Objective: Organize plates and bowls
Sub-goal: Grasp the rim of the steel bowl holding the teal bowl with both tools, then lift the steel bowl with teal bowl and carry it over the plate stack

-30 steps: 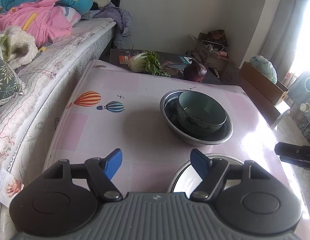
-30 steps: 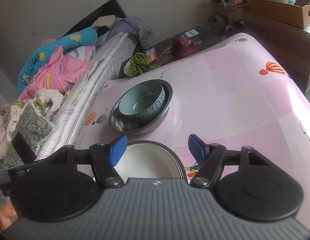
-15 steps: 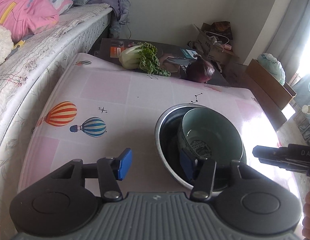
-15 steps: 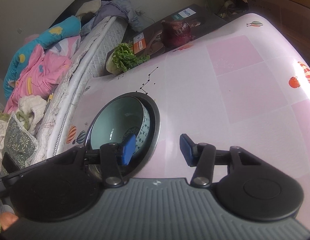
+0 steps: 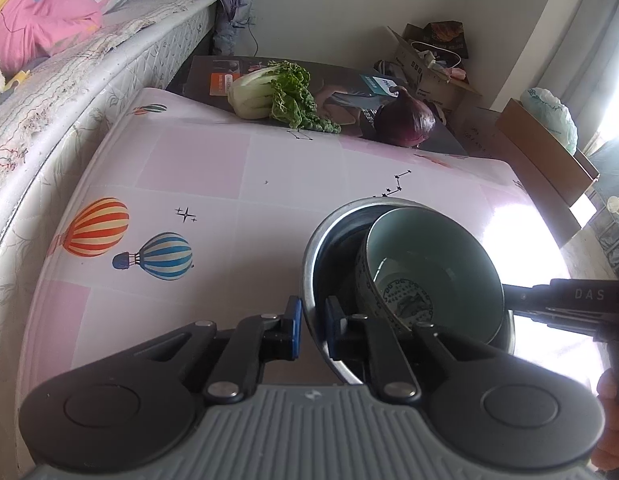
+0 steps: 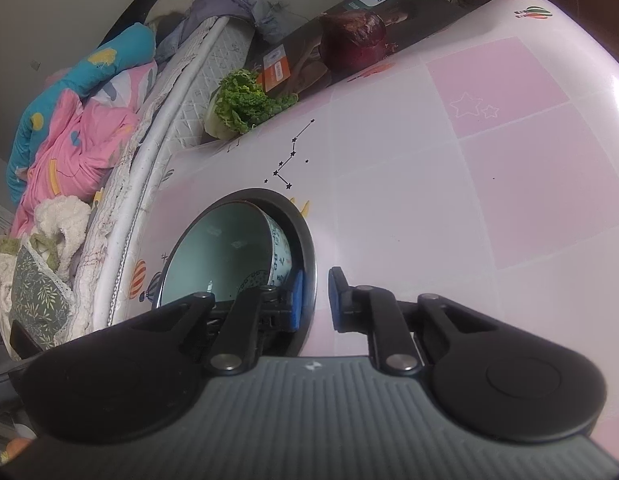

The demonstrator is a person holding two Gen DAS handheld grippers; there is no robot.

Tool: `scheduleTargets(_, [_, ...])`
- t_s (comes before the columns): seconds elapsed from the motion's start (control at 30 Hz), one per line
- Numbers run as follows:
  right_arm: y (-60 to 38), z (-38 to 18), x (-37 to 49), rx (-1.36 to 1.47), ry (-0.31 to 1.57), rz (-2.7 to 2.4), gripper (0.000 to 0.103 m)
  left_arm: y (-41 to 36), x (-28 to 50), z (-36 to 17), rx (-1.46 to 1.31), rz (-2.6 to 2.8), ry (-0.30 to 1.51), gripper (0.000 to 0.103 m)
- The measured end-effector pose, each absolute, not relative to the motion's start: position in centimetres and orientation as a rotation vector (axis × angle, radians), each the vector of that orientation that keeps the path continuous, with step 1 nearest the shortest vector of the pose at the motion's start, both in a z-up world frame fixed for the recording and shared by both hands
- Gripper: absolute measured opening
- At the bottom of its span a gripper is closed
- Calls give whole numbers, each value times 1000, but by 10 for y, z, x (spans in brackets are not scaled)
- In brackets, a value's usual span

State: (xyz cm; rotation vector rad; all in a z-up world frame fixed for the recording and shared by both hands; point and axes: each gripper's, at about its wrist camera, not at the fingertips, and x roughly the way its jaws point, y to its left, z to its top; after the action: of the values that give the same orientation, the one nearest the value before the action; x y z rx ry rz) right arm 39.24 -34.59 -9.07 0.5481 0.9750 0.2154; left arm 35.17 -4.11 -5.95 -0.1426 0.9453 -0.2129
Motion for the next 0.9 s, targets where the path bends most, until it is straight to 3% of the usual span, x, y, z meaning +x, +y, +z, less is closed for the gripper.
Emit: scheduleTargets(0.9, [-347,-95,372,553,993,252,8,-54,340,-65,-58,-207,985,14])
